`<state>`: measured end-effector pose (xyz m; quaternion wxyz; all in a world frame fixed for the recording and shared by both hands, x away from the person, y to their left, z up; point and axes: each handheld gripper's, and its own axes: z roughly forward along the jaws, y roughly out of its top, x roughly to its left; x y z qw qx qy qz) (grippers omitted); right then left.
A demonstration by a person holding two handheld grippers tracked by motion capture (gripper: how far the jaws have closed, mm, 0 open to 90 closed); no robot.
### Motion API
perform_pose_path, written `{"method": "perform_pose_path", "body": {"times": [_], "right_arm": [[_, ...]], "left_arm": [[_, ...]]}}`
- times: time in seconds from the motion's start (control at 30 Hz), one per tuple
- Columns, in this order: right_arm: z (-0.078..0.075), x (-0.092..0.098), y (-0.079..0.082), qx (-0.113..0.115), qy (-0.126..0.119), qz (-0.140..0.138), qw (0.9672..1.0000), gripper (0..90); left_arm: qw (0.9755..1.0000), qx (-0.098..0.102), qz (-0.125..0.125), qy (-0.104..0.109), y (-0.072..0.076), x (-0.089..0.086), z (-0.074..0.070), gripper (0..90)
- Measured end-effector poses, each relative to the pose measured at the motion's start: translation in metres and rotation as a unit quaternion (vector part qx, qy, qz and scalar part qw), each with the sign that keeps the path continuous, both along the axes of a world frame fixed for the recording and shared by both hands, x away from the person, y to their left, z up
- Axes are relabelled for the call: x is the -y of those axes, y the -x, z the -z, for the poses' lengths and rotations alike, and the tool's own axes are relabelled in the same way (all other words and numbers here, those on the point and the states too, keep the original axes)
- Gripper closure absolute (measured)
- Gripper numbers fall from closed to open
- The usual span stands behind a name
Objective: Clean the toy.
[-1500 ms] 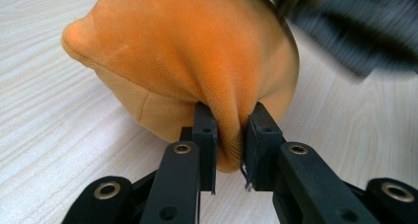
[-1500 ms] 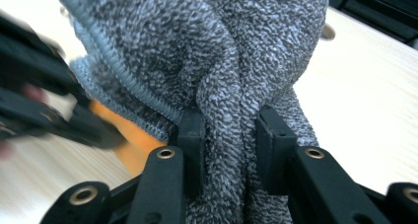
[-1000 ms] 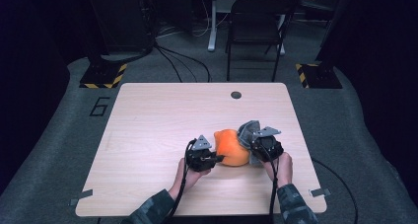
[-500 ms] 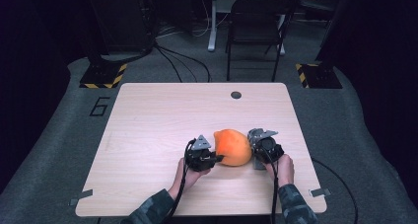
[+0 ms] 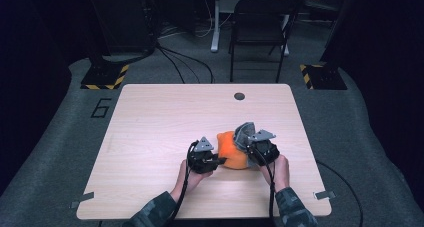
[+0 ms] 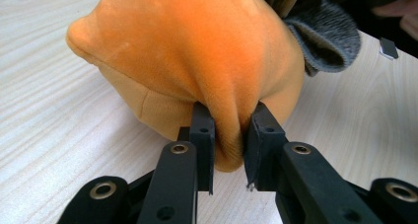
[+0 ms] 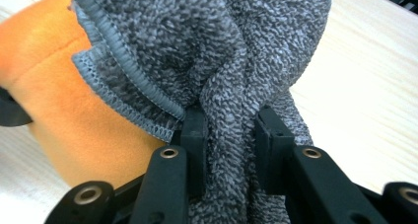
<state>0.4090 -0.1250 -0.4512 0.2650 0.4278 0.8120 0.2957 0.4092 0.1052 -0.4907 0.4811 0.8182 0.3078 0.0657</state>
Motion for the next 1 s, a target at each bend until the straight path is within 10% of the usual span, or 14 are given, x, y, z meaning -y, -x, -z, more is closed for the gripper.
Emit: {"method": "perform_pose_path", "body": {"times": [0.37, 0.57, 1.0], "right_arm": [[0.004, 0.006, -0.004, 0.0, -0.005, -0.003, 1.0, 70.9], [0.004, 0.007, -0.005, -0.004, -0.009, -0.004, 0.9999, 70.9], [0.007, 0.01, -0.012, -0.011, -0.017, -0.008, 0.9998, 71.0]], "left_arm": [[0.9972, 0.046, 0.052, -0.028, -0.007, -0.006, -0.005, 48.6], [0.9889, 0.109, 0.075, -0.066, -0.005, -0.011, -0.009, 33.1], [0.977, 0.17, 0.087, -0.095, -0.012, -0.007, 0.004, 25.9]]}}
